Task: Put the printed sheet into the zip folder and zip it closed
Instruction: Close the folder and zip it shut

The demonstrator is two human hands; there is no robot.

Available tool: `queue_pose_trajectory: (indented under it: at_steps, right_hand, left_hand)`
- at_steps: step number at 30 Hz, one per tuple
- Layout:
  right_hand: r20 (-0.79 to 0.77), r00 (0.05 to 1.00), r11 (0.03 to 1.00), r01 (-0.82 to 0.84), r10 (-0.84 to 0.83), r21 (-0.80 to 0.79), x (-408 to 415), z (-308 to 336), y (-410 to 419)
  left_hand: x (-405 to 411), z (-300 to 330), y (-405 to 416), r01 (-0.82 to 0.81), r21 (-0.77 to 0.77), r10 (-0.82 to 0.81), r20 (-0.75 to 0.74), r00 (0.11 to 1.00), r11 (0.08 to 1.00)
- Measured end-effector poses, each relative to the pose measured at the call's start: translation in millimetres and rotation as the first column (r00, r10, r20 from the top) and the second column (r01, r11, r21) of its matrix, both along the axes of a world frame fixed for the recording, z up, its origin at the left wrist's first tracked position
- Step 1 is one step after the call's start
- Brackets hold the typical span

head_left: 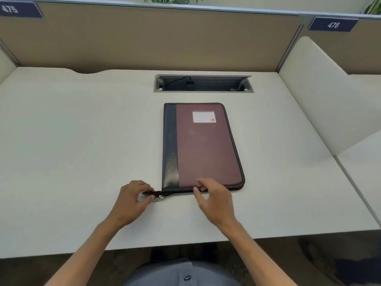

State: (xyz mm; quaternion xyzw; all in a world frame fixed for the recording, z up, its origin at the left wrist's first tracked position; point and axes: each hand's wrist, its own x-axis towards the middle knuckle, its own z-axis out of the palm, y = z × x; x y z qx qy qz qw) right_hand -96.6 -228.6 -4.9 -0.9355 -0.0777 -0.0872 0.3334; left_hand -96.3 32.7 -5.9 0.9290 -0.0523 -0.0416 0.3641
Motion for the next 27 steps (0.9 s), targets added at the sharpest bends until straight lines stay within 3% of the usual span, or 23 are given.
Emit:
queue_pose_trajectory:
  at_steps: [8, 14, 17, 22, 27]
  right_hand:
    - [-0.165, 0.986, 0.999, -0.025, 0.031, 0.036, -15.4, -15.1, 57.4]
    - [-0.203, 0.979, 0.999, -0.007, 0.015, 0.04, -18.3, -23.1, 81.6]
    - [-0.229, 0.973, 0.999, 0.038, -0.033, 0.019, -17.0, -24.0, 88.9]
    - [-0.394, 0.913, 0.97, 0.185, -0.111, 0.155, -17.5, -21.9, 101.1]
    - [-0.434, 0.889, 0.962, 0.231, -0.148, 0.145, -16.3, -21.0, 104.8]
  left_hand:
    - [-3.2, -6.3, 3.8, -0.024, -0.067, 0.023, -0.017, 1.0, 0.997]
    - [-5.7, -7.1, 4.3, -0.026, -0.14, 0.018, -0.053, 0.998, 0.99]
    - [-6.4, -7.1, 3.4, -0.018, -0.193, 0.006, -0.062, 0.998, 0.981]
    - [-5.4, -7.1, 6.6, -0.007, -0.349, -0.043, -0.134, 0.99, 0.937]
    - [-2.3, -6.0, 8.2, -0.009, -0.376, -0.053, -0.154, 0.987, 0.927]
